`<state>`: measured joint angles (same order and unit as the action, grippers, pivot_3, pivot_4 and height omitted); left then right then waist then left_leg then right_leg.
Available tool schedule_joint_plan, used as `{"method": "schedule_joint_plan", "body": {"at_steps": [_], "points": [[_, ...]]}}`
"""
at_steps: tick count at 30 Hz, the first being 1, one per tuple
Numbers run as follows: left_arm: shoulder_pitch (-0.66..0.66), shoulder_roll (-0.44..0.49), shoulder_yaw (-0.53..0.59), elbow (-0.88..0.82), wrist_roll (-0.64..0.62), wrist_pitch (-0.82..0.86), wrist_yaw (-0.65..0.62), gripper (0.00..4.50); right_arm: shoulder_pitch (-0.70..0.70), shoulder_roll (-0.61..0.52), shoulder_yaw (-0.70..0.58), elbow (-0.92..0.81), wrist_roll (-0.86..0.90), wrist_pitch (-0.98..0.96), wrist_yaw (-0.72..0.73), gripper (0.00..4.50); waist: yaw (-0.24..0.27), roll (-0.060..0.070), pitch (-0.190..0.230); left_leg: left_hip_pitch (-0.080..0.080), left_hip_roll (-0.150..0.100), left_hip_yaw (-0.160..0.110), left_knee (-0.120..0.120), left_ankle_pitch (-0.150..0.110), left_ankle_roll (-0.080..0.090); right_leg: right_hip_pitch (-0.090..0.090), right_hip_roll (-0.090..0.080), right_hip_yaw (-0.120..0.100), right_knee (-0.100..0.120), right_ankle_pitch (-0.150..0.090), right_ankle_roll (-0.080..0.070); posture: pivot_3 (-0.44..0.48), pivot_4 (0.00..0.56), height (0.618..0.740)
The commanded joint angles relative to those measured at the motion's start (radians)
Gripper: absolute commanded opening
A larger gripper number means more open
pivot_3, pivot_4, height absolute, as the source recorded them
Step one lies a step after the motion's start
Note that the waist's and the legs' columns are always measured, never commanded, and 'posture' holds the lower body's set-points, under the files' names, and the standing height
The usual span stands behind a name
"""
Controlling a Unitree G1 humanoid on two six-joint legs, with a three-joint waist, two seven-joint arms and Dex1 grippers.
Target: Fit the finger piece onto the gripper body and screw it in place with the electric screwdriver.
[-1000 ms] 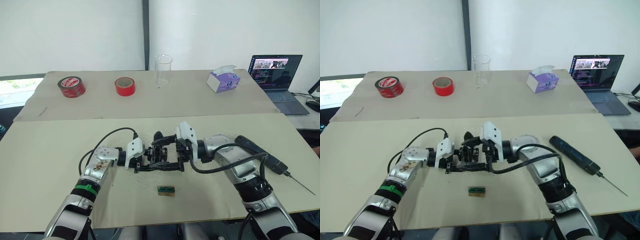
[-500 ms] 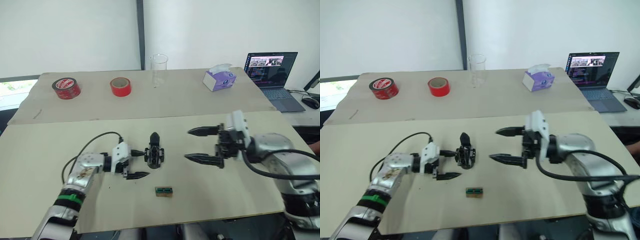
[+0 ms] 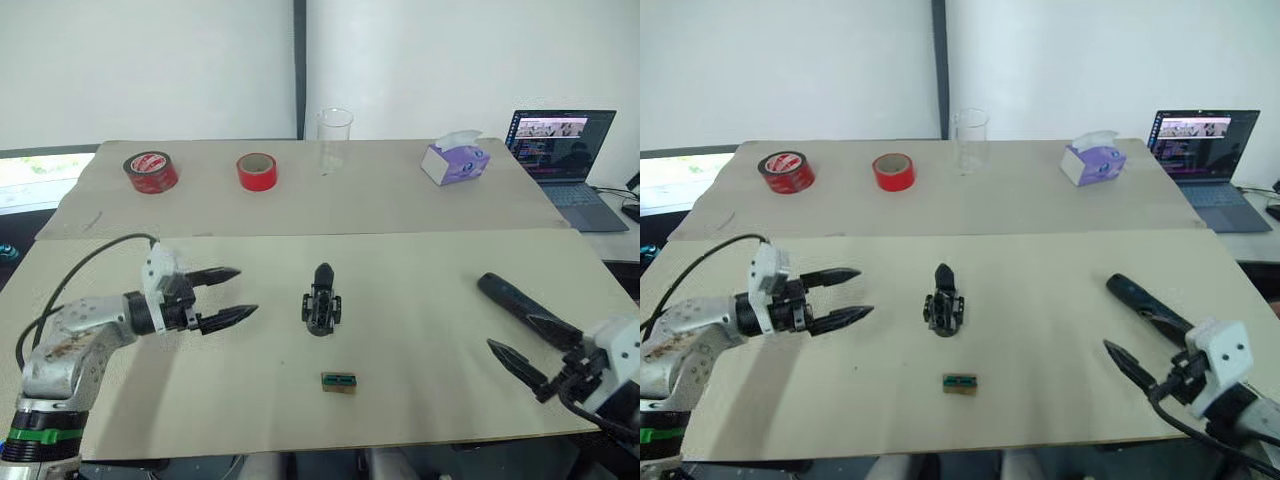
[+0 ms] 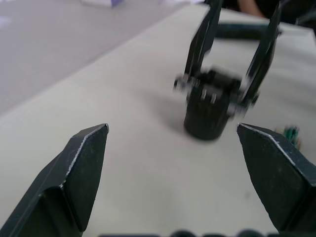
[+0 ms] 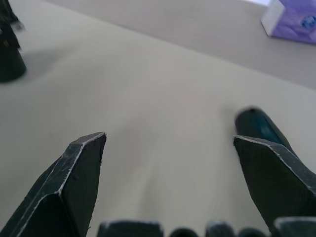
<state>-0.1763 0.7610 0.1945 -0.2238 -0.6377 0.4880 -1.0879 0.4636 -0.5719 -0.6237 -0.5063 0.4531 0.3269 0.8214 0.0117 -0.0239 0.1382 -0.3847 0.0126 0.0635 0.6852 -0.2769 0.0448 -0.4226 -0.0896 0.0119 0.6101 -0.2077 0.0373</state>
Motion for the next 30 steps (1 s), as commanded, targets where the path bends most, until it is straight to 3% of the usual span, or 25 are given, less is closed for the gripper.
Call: {"method": "schedule_joint_plan", "body": {"at_steps": [1, 7, 11, 14, 17, 21, 29, 30], "points": [[-0.018, -0.011, -0.010, -0.140, -0.049, 0.014, 0.021, 4.38, 0.048, 0.004, -0.096, 0.044, -0.036, -0.080, -0.022, 4.50, -0.005, 0.000, 0.000, 0.000, 0.000, 0.001, 0.000, 0.000, 0.000, 0.000, 0.001, 0.000, 0.000, 0.000, 0.000, 0.000, 0.150, 0.740], [-0.093, -0.047, -0.015, -0.220, -0.087, -0.022, 0.022, 4.38, 0.106, 0.008, -0.112, 0.049, -0.040, -0.071, -0.046, 4.50, -0.002, 0.000, 0.000, 0.001, 0.001, 0.001, 0.000, 0.000, 0.000, 0.000, 0.007, 0.002, 0.001, -0.003, -0.005, 0.000, 0.150, 0.740], [-0.151, -0.002, 0.020, -0.199, -0.318, 0.159, -0.019, 4.38, -0.009, -0.111, -0.130, 0.131, 0.008, 0.036, -0.049, 4.50, -0.014, 0.001, 0.001, 0.001, 0.002, 0.002, 0.000, 0.000, 0.000, 0.000, 0.009, 0.004, 0.001, -0.004, -0.004, 0.000, 0.150, 0.740], [-0.163, 0.016, 0.012, -0.195, -0.357, 0.214, -0.004, 4.38, -0.148, -0.253, -0.092, 0.295, -0.011, 0.108, -0.029, 4.50, -0.021, 0.001, 0.002, 0.002, 0.002, 0.002, 0.000, 0.000, 0.000, 0.000, 0.010, 0.005, 0.001, -0.004, -0.004, 0.000, 0.150, 0.740], [-0.161, 0.018, -0.002, -0.193, -0.323, 0.199, -0.011, 4.38, -0.235, -0.390, 0.018, 0.442, -0.044, 0.142, 0.074, 4.50, -0.018, 0.000, 0.002, 0.002, 0.001, 0.002, 0.000, 0.000, 0.001, 0.001, 0.011, 0.006, 0.001, -0.003, -0.004, 0.000, 0.150, 0.740], [-0.147, 0.015, -0.019, -0.183, -0.239, 0.114, -0.043, 4.38, -0.426, -0.526, 0.215, 0.715, -0.173, 0.008, 0.167, 4.50, -0.017, 0.000, 0.003, 0.002, 0.000, 0.001, -0.001, 0.000, 0.001, 0.000, 0.013, 0.005, 0.001, -0.001, -0.002, 0.000, 0.150, 0.740], [-0.093, 0.000, -0.028, -0.208, -0.176, -0.004, -0.121, 4.38, -0.771, -0.575, 0.526, 1.074, -0.299, -0.031, 0.430, 4.50, -0.023, 0.000, 0.004, 0.001, 0.001, 0.001, -0.001, 0.000, 0.001, 0.000, 0.012, 0.006, 0.000, 0.000, -0.001, 0.000, 0.150, 0.740], [-0.085, 0.004, -0.032, -0.211, -0.176, -0.006, -0.130, 4.47, -0.797, -0.573, 0.550, 1.095, -0.305, -0.025, 0.465, 4.26, -0.022, 0.000, 0.004, 0.001, 0.001, 0.001, -0.001, 0.000, 0.001, 0.000, 0.012, 0.006, 0.000, 0.000, -0.001, 0.000, 0.150, 0.740]]}}
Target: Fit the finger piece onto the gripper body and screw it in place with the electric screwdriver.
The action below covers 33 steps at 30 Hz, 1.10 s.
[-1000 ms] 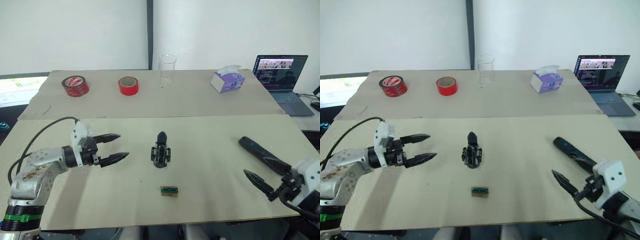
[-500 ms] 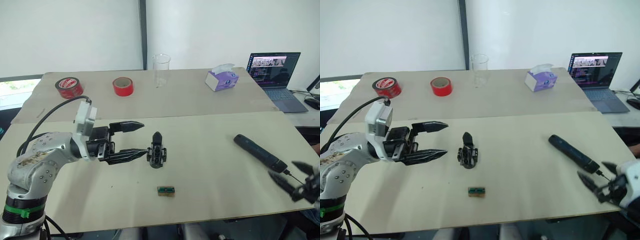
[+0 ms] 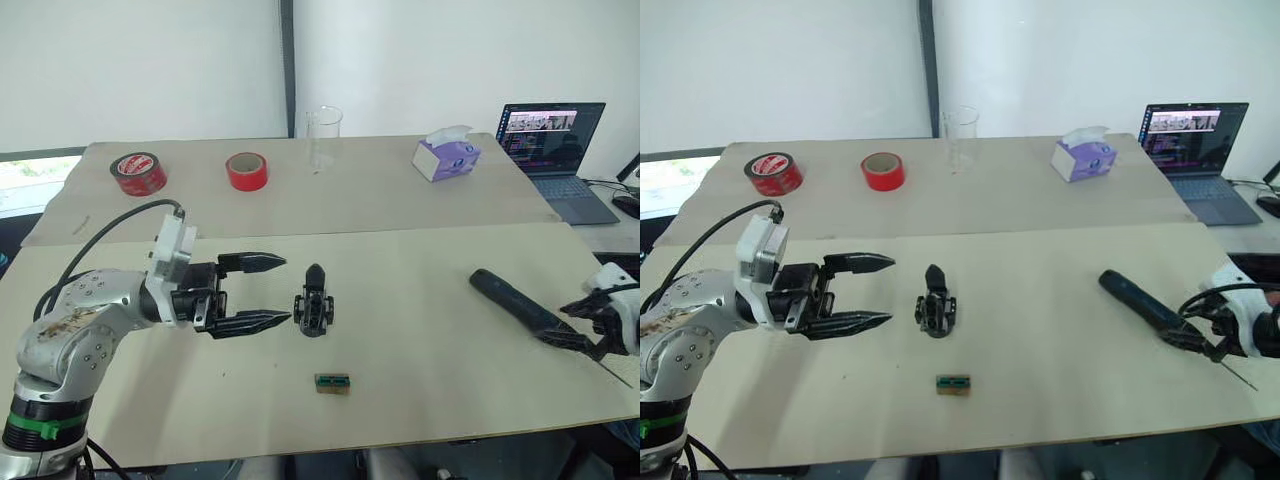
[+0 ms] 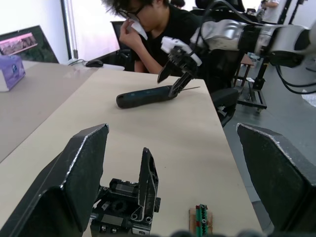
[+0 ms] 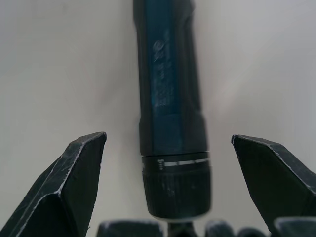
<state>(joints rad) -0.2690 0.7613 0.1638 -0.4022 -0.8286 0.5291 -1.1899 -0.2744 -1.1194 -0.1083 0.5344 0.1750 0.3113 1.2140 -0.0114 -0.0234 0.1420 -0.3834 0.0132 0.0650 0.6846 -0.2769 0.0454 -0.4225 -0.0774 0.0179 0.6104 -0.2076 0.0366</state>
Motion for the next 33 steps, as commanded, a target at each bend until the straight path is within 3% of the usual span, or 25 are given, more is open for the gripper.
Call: {"method": "schedule_joint_plan", "body": {"at_steps": [1, 8, 13, 19, 23, 27, 33], "points": [[0.016, 0.003, -0.002, -0.034, 0.023, -0.060, -0.034, 4.50, -0.081, -0.022, 0.055, 0.074, -0.036, -0.027, 0.093, 3.98, 0.001, 0.000, 0.000, 0.000, 0.000, 0.000, 0.000, 0.000, 0.000, 0.000, 0.000, 0.000, 0.000, 0.000, 0.000, 0.000, 0.150, 0.740], [0.071, 0.025, -0.003, -0.018, 0.071, -0.131, -0.106, 4.50, -0.200, 0.028, 0.087, 0.173, -0.079, -0.163, 0.089, 1.78, -0.003, 0.000, 0.000, 0.001, 0.001, 0.000, 0.000, 0.000, 0.000, 0.000, 0.001, 0.000, 0.001, 0.000, 0.000, 0.000, 0.150, 0.740], [0.108, 0.037, 0.016, 0.006, 0.091, -0.174, -0.139, 4.50, -0.177, 0.037, 0.028, 0.068, -0.013, -0.171, 0.105, 1.78, -0.005, 0.001, 0.000, 0.001, 0.001, 0.001, 0.000, 0.000, 0.000, -0.001, 0.000, 0.001, 0.001, 0.001, 0.000, 0.000, 0.150, 0.740], [0.193, 0.054, 0.058, 0.036, 0.128, -0.232, -0.159, 4.50, -0.024, 0.033, -0.054, -0.451, 0.167, 0.175, 0.079, 1.78, -0.001, 0.009, 0.004, -0.001, 0.002, 0.000, 0.000, 0.000, 0.000, -0.003, 0.000, 0.000, 0.003, 0.001, 0.000, 0.000, 0.150, 0.740], [0.253, 0.055, 0.070, 0.063, 0.176, -0.297, -0.174, 4.50, 0.106, 0.042, -0.049, -0.743, 0.181, 0.311, -0.014, 1.78, 0.009, 0.009, 0.004, -0.002, 0.003, -0.003, 0.000, 0.000, 0.000, -0.003, 0.000, -0.003, 0.003, 0.000, -0.001, 0.000, 0.150, 0.740], [0.279, 0.042, 0.057, 0.081, 0.204, -0.346, -0.181, 4.50, 0.147, 0.076, 0.010, -0.839, 0.149, 0.358, -0.102, 1.78, 0.020, 0.009, 0.004, -0.003, 0.001, -0.001, 0.002, 0.000, 0.000, -0.003, -0.002, -0.002, 0.001, 0.000, -0.001, 0.000, 0.150, 0.740], [0.283, 0.038, 0.042, 0.090, 0.219, -0.369, -0.179, 4.50, 0.141, 0.114, 0.107, -0.833, 0.101, 0.325, -0.154, 1.78, 0.023, 0.008, 0.004, -0.006, 0.001, 0.000, 0.009, 0.000, 0.000, -0.003, -0.003, -0.002, 0.001, -0.001, -0.004, 0.000, 0.150, 0.740]]}}
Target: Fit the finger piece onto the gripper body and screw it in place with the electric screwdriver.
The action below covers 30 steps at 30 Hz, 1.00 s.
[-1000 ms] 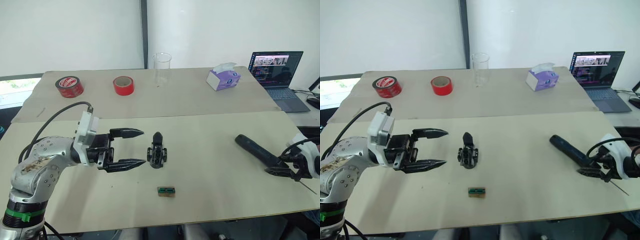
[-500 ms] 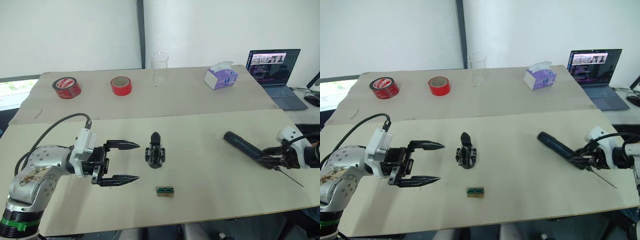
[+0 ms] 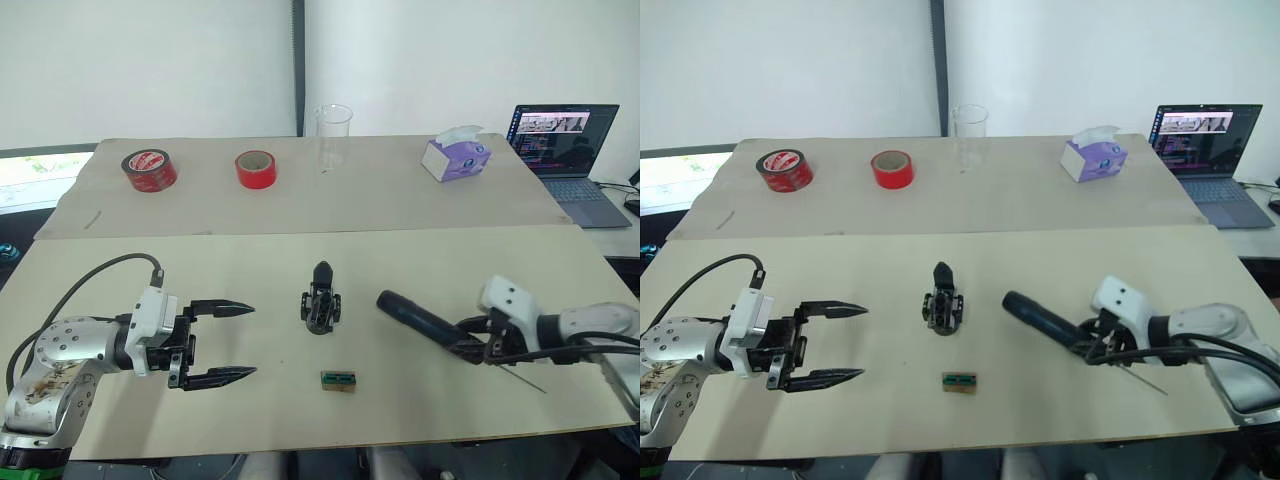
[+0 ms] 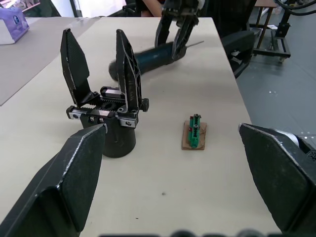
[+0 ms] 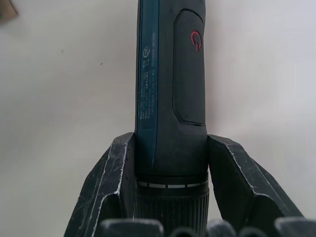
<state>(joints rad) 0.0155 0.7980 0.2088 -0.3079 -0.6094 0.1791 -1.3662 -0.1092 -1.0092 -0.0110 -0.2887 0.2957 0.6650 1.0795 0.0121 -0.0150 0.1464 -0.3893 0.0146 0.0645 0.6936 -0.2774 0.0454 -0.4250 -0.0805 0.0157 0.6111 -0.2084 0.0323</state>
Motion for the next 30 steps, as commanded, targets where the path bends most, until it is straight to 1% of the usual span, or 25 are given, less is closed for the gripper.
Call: {"method": "schedule_joint_plan", "body": {"at_steps": [1, 3, 5, 9, 10, 14, 17, 19, 22, 25, 28, 30], "points": [[-0.002, 0.002, -0.005, -0.005, -0.001, -0.016, -0.002, 4.50, -0.030, 0.011, 0.024, 0.006, -0.029, -0.038, -0.024, 1.78, -0.001, -0.001, 0.000, 0.000, 0.000, 0.000, 0.000, 0.000, 0.000, 0.000, 0.000, 0.000, 0.000, 0.000, 0.000, 0.000, 0.150, 0.740], [-0.004, 0.001, -0.009, -0.006, -0.003, -0.010, 0.002, 4.50, -0.035, 0.021, 0.044, 0.037, -0.047, -0.068, -0.023, 1.78, -0.005, -0.004, 0.000, 0.001, 0.001, 0.000, 0.000, 0.000, 0.000, 0.000, 0.002, 0.000, 0.000, 0.000, 0.000, 0.000, 0.150, 0.740], [-0.005, 0.001, -0.012, -0.005, -0.003, -0.011, 0.005, 4.50, -0.037, 0.025, 0.049, 0.058, -0.050, -0.099, -0.012, 2.83, -0.010, -0.007, -0.001, 0.002, 0.002, 0.000, 0.000, 0.000, 0.000, 0.001, 0.003, 0.000, 0.000, 0.002, 0.001, 0.000, 0.150, 0.740], [-0.004, 0.003, -0.011, 0.002, -0.001, -0.016, 0.003, 4.50, -0.071, -0.004, 0.009, 0.031, -0.005, -0.072, 0.025, 4.23, -0.008, -0.006, 0.000, 0.001, 0.002, 0.000, 0.000, 0.000, 0.000, 0.000, 0.002, 0.000, 0.001, 0.002, 0.002, 0.000, 0.150, 0.740], [-0.004, 0.003, -0.010, 0.003, -0.001, -0.016, 0.003, 4.50, -0.077, -0.017, -0.001, 0.021, 0.009, -0.065, 0.041, 4.47, -0.008, -0.006, 0.000, 0.001, 0.002, 0.000, -0.001, 0.000, 0.000, 0.000, 0.002, 0.000, 0.001, 0.003, 0.003, 0.000, 0.150, 0.740], [-0.005, -0.001, -0.018, 0.008, 0.003, -0.019, 0.002, 4.50, -0.117, -0.120, -0.010, -0.018, 0.040, -0.023, 0.129, 4.47, -0.007, -0.005, 0.001, 0.001, 0.002, -0.001, -0.001, 0.000, 0.000, 0.000, 0.002, 0.000, 0.000, 0.003, 0.004, 0.000, 0.150, 0.740], [-0.013, -0.011, -0.033, 0.014, 0.007, -0.022, 0.002, 4.50, -0.167, -0.252, 0.068, -0.059, 0.010, 0.063, 0.195, 4.47, -0.005, -0.004, 0.001, 0.001, 0.002, -0.001, -0.001, 0.000, 0.000, 0.000, 0.002, -0.001, 0.000, 0.002, 0.001, 0.000, 0.150, 0.740], [-0.021, -0.018, -0.045, 0.019, 0.010, -0.025, 0.000, 4.50, -0.234, -0.315, 0.165, -0.092, -0.039, 0.145, 0.221, 4.47, -0.004, -0.003, 0.002, 0.001, 0.002, -0.001, 0.000, 0.000, 0.000, -0.001, 0.001, -0.001, 0.000, 0.000, -0.001, 0.000, 0.150, 0.740], [-0.034, -0.029, -0.063, 0.027, 0.019, -0.029, -0.003, 4.50, -0.377, -0.310, 0.313, -0.106, -0.091, 0.253, 0.264, 4.47, -0.005, -0.004, 0.002, 0.001, 0.002, -0.001, 0.000, 0.000, 0.000, -0.002, 0.000, -0.002, 0.000, 0.000, -0.002, 0.000, 0.150, 0.740], [-0.040, -0.034, -0.081, 0.030, 0.027, -0.037, -0.004, 4.50, -0.511, -0.246, 0.471, -0.055, -0.209, 0.295, 0.257, 4.47, -0.012, -0.004, 0.002, 0.000, 0.002, 0.000, -0.001, 0.000, 0.000, -0.003, 0.000, -0.002, 0.001, 0.000, -0.003, 0.000, 0.150, 0.740], [-0.039, -0.038, -0.089, 0.025, 0.028, -0.037, 0.001, 4.50, -0.598, -0.190, 0.586, 0.004, -0.308, 0.294, 0.256, 4.47, -0.013, -0.004, 0.002, -0.002, 0.002, 0.000, 0.000, 0.000, 0.000, -0.005, 0.001, -0.002, 0.001, 0.001, -0.002, 0.000, 0.150, 0.740], [-0.035, -0.038, -0.091, 0.018, 0.026, -0.037, 0.006, 4.50, -0.637, -0.155, 0.640, 0.036, -0.355, 0.298, 0.258, 4.47, -0.013, -0.004, 0.002, -0.005, 0.001, 0.000, 0.000, 0.000, 0.000, -0.009, 0.001, -0.002, 0.002, 0.004, 0.003, 0.000, 0.150, 0.740]]}}
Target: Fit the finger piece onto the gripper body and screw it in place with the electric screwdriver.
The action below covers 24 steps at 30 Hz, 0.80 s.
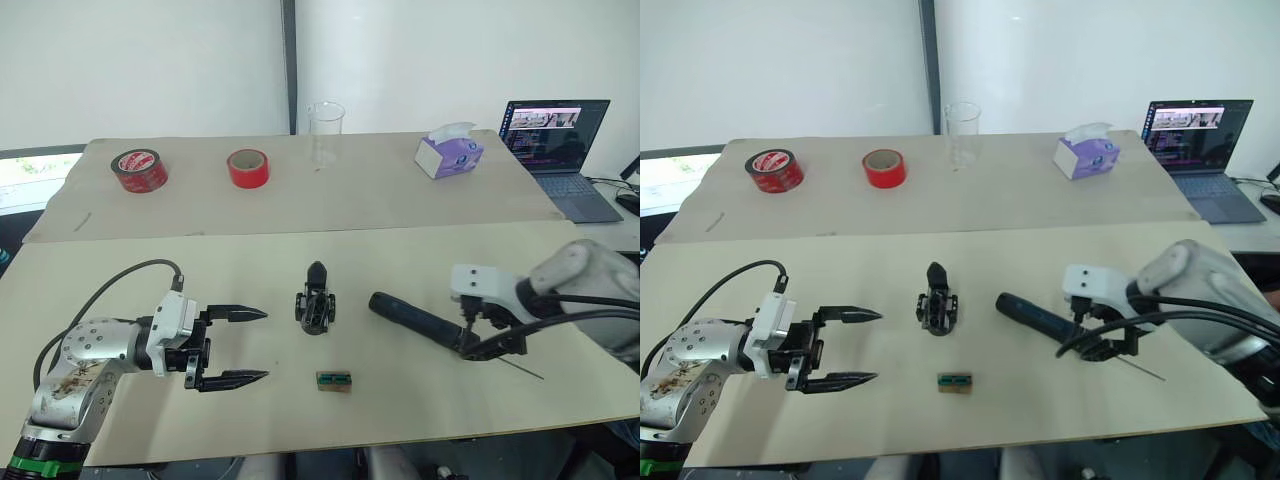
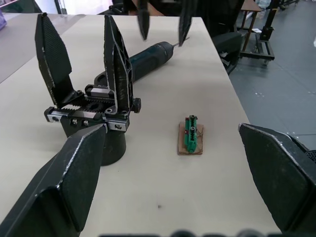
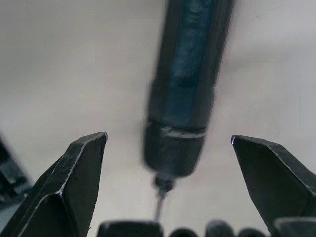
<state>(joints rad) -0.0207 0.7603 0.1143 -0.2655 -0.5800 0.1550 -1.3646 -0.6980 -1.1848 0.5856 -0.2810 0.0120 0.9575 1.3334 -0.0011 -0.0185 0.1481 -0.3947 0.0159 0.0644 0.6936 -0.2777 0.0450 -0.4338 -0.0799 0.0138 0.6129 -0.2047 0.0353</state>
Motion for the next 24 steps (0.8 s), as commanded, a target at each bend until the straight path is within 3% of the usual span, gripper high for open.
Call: {"method": "schedule_joint_plan", "body": {"at_steps": [1, 5, 12, 18, 19, 24], "points": [[0.004, 0.000, 0.003, -0.028, -0.005, -0.013, 0.007, 4.50, -0.062, 0.031, 0.067, 0.036, -0.091, 0.003, 0.013, 4.47, 0.001, 0.000, 0.000, -0.002, 0.000, 0.000, 0.001, 0.000, 0.000, -0.002, 0.000, 0.000, 0.001, 0.000, 0.000, 0.000, 0.150, 0.740], [0.020, 0.006, 0.010, -0.044, -0.011, -0.008, 0.015, 4.50, -0.092, 0.026, 0.170, 0.005, -0.169, -0.008, 0.098, 4.47, 0.004, 0.000, 0.000, -0.006, -0.001, 0.000, 0.002, 0.000, 0.000, -0.005, 0.000, 0.000, 0.001, 0.001, 0.001, 0.000, 0.150, 0.740], [0.051, 0.017, 0.011, -0.068, -0.010, -0.011, 0.014, 4.50, -0.094, 0.138, 0.195, 0.046, -0.225, 0.069, 0.049, 4.47, -0.004, -0.001, -0.001, -0.004, 0.001, 0.000, 0.002, 0.000, 0.000, -0.003, 0.001, 0.000, 0.002, 0.002, 0.000, 0.000, 0.150, 0.740], [0.058, 0.024, 0.016, -0.066, -0.009, -0.013, 0.011, 4.50, -0.093, 0.162, 0.198, 0.068, -0.238, 0.083, 0.065, 4.47, -0.012, -0.004, -0.003, -0.002, 0.001, 0.000, 0.002, 0.000, 0.000, -0.002, 0.002, 0.000, 0.002, 0.002, 0.000, 0.000, 0.150, 0.740], [0.058, 0.026, 0.018, -0.064, -0.009, -0.014, 0.011, 4.50, -0.091, 0.164, 0.197, 0.060, -0.235, 0.088, 0.069, 3.93, -0.012, -0.004, -0.003, -0.002, 0.001, 0.000, 0.002, 0.000, 0.000, -0.002, 0.002, 0.000, 0.002, 0.002, 0.000, 0.000, 0.150, 0.740], [0.057, 0.029, 0.014, -0.061, -0.008, -0.014, 0.012, 4.50, -0.080, 0.177, 0.197, 0.034, -0.232, 0.115, 0.059, 2.31, -0.011, -0.004, -0.003, -0.002, 0.001, -0.001, 0.002, 0.000, 0.000, -0.002, 0.002, 0.000, 0.002, 0.002, 0.000, 0.000, 0.150, 0.740]]}}
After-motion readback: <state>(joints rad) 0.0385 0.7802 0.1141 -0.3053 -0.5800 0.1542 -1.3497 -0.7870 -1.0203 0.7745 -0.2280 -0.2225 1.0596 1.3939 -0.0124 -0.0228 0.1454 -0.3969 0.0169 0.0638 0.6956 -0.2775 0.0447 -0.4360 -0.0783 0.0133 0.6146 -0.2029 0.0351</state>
